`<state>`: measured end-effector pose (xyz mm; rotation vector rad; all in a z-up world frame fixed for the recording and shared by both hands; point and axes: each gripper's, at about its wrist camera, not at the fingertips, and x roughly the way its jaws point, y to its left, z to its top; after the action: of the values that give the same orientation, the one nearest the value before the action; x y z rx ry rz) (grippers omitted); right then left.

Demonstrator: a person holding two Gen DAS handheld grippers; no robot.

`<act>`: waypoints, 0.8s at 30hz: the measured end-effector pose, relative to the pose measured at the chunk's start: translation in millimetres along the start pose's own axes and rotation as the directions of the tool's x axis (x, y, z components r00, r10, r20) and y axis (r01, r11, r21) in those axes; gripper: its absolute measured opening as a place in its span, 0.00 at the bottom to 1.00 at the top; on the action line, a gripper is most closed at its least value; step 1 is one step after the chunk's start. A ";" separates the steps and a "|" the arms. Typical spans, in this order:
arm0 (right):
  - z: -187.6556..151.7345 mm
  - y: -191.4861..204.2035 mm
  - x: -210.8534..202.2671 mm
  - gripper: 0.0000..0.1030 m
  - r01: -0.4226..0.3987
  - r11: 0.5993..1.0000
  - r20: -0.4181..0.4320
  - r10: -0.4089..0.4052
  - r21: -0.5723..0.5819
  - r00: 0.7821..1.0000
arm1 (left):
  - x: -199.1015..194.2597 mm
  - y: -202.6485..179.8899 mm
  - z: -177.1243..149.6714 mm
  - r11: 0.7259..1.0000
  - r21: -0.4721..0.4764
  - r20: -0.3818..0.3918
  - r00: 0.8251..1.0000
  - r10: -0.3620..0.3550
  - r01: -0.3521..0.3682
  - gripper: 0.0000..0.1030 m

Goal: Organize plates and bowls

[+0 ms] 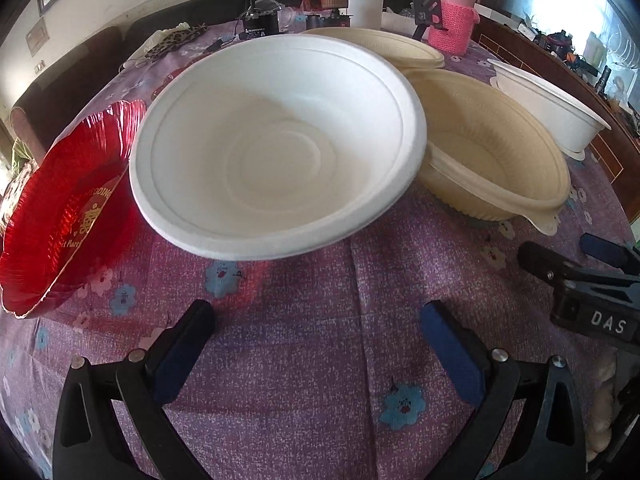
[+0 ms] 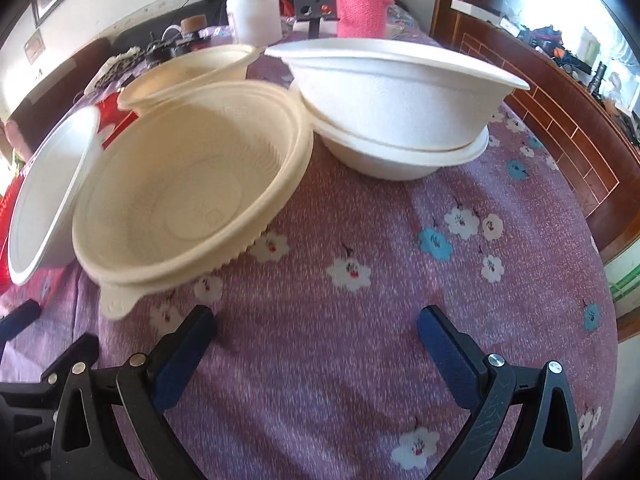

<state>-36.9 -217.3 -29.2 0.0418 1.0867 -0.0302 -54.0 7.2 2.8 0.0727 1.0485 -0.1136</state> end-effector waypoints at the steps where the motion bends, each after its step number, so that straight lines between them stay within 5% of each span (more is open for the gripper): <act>1: -2.8 0.8 -2.0 0.99 -0.007 1.000 -0.006 0.007 -0.013 1.000 | -0.2 -0.2 -0.8 1.000 0.002 -0.001 1.000 -0.001 0.001 1.00; 24: -60.0 -1.2 -35.1 0.99 -0.010 1.000 0.008 0.011 -0.017 1.000 | -4.5 -1.0 -6.0 1.000 0.017 -0.003 1.000 -0.003 0.003 1.00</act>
<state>-106.3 -215.4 -26.1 0.0323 1.0787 -0.0117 -61.6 7.1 3.8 0.0871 1.0504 -0.1252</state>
